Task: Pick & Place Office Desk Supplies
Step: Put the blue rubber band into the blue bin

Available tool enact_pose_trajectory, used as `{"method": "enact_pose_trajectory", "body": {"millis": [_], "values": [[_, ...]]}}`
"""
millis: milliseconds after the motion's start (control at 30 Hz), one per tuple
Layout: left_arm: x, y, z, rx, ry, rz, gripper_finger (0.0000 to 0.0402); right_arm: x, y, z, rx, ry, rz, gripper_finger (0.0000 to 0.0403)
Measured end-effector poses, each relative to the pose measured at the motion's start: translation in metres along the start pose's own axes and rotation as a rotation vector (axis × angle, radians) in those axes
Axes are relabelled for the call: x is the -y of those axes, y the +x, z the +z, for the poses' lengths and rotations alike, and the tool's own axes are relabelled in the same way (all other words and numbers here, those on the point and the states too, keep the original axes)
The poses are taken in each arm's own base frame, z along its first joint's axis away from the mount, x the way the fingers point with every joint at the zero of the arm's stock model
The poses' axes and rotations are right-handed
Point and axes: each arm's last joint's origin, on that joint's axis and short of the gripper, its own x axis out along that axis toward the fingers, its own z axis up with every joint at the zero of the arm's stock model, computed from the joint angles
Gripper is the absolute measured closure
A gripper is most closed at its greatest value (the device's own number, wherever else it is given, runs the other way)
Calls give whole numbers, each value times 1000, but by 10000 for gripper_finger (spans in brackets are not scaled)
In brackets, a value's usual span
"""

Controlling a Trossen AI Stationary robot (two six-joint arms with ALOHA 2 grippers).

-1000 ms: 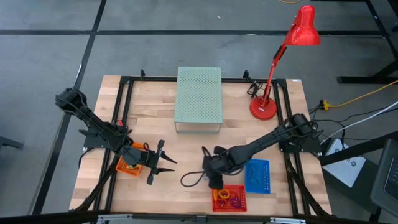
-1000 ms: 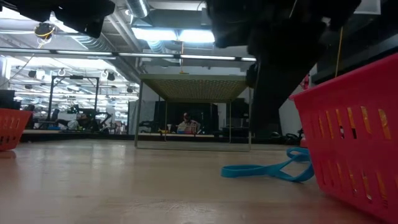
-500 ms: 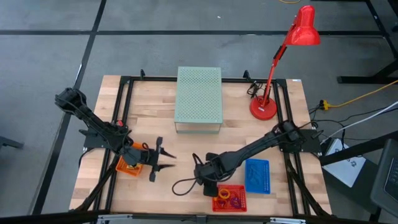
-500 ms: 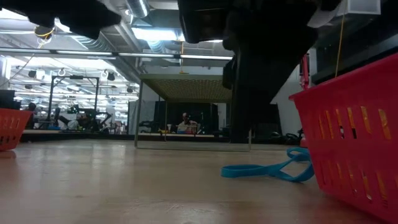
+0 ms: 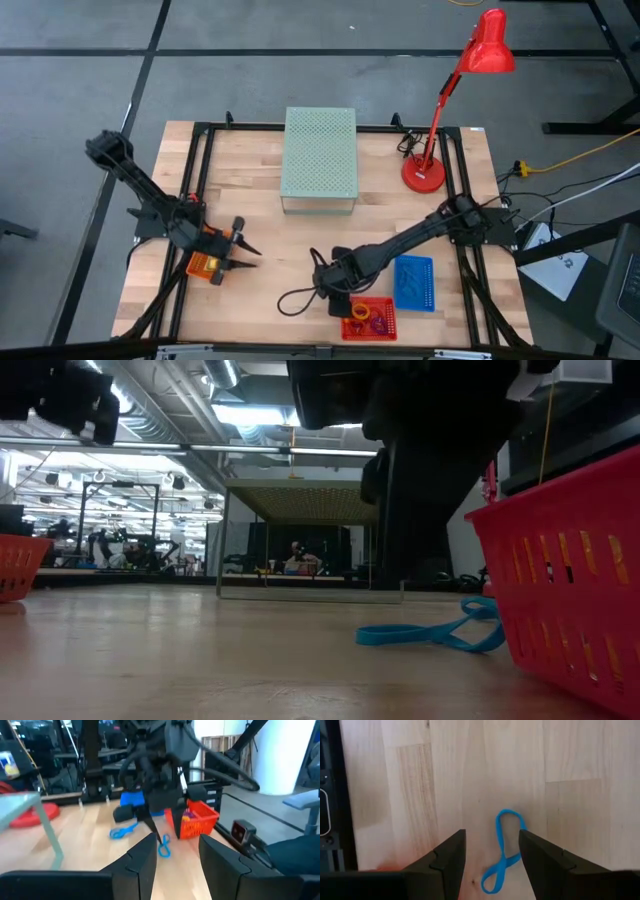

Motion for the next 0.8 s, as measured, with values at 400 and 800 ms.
{"method": "enact_pose_trajectory", "body": {"millis": [400,800], "values": [[-5,-10,-12,-21,-42,3,258,16,4,11,-12,102,52,218],[-5,-9,-14,-33,-45,9,258,17,28,7,-79,151,70,218]]}}
